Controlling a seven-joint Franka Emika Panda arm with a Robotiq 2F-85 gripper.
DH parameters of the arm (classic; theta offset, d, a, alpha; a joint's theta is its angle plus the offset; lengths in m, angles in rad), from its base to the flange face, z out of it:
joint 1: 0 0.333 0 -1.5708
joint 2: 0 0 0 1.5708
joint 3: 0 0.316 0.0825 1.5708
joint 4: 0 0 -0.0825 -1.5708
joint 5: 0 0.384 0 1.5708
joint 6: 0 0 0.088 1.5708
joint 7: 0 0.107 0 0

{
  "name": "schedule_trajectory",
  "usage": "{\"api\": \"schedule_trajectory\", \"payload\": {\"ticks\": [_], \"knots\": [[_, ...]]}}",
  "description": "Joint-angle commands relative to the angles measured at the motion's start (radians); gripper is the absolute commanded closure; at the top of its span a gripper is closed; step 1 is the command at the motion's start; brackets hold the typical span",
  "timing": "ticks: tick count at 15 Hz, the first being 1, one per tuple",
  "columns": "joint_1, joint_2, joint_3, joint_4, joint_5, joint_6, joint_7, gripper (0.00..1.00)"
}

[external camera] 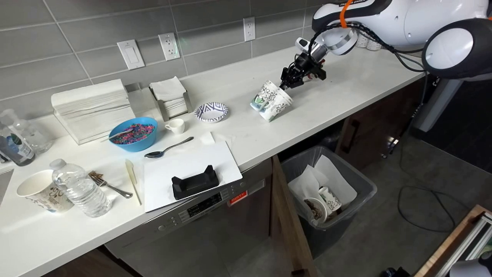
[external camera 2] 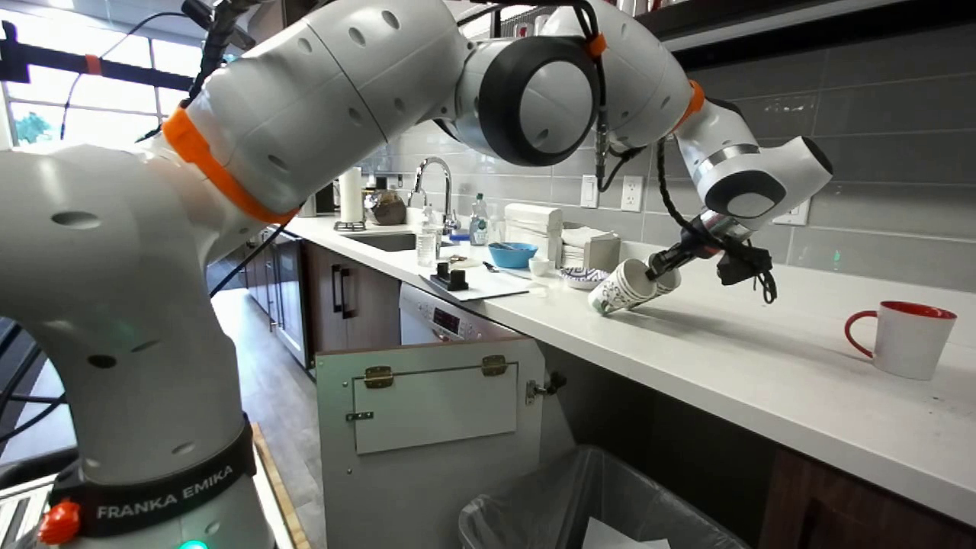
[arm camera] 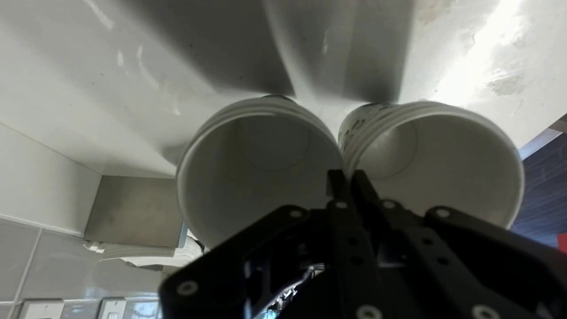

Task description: Simultaneously remove one cup from each stack

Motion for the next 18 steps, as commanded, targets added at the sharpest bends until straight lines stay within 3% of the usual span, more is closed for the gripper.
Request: {"api": "schedule_trajectory", "payload": {"ticks": [1, 9, 18], "knots": [[0.007, -0.010, -0.030, -0.023, -0.015, 0.052, 0.027, 0.99], [0.029, -0.061, -0.088, -0.052, -0.047, 0.116, 0.075, 0.99], [0.199, -0.186, -0.254, -0.083, -0.386, 0.068, 0.279, 0.99]]}}
